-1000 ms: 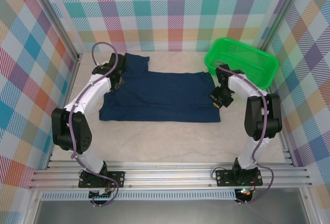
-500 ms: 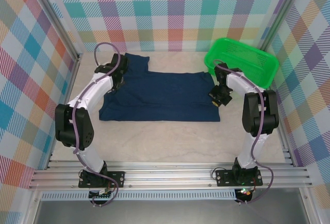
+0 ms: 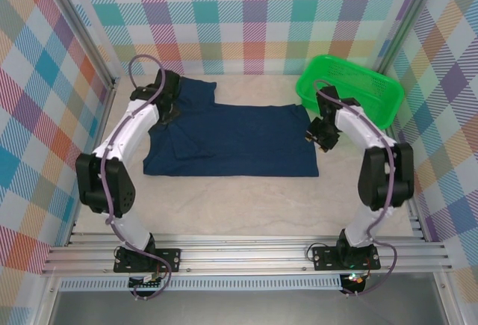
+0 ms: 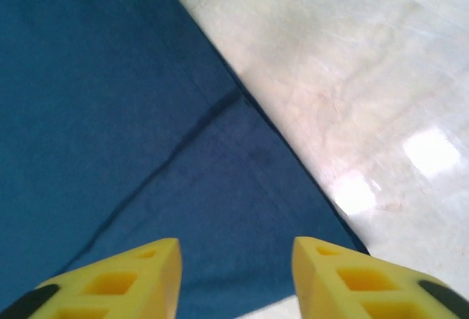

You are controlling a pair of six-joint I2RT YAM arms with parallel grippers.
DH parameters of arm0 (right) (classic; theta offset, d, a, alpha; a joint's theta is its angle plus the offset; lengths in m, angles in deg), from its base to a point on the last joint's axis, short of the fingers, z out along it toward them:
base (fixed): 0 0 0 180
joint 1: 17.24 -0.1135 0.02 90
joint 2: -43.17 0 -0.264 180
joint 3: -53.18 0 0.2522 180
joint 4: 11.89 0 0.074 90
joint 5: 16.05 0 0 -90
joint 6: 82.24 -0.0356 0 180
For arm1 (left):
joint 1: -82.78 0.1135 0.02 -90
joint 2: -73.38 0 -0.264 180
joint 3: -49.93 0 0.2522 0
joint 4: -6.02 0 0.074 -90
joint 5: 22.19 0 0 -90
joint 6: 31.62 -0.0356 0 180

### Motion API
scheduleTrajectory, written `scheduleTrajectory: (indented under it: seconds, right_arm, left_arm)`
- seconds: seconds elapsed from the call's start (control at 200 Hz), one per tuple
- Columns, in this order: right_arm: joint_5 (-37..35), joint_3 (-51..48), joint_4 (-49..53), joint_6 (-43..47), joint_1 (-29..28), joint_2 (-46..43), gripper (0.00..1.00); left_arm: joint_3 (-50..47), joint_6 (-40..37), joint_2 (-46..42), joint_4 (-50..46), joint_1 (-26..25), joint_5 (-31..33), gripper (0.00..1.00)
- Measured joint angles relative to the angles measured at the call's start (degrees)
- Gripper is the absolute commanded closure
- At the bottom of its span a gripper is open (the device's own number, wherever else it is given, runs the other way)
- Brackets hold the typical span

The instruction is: Fold and stack the t-shirts

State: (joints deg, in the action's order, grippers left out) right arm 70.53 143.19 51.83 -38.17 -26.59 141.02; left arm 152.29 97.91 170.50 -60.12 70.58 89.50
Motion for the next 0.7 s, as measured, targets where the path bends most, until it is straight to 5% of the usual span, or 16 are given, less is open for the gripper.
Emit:
scheduleTrajectory:
  seconds: [0.2, 0.375, 0.7]
  right_arm:
    - [4.3, -13.2, -2.6, -0.6, 0.0, -9.9, 0.62]
    - [8.9, -20.9, -5.3, -2.3, 0.0, -10.1, 0.56]
    - [11.0, -25.0, -9.5, -3.3, 2.4, -7.8, 0.57]
  left_arm:
    - [-17.0, 5.6, -11.1, -3.7, 1.5, -6.1, 0.46]
    - [-28.3, 7.9, -11.6, -1.4, 12.9, -13.2, 0.41]
    - [-30.2, 8.5, -4.8, 8.6, 16.4, -16.7, 0.56]
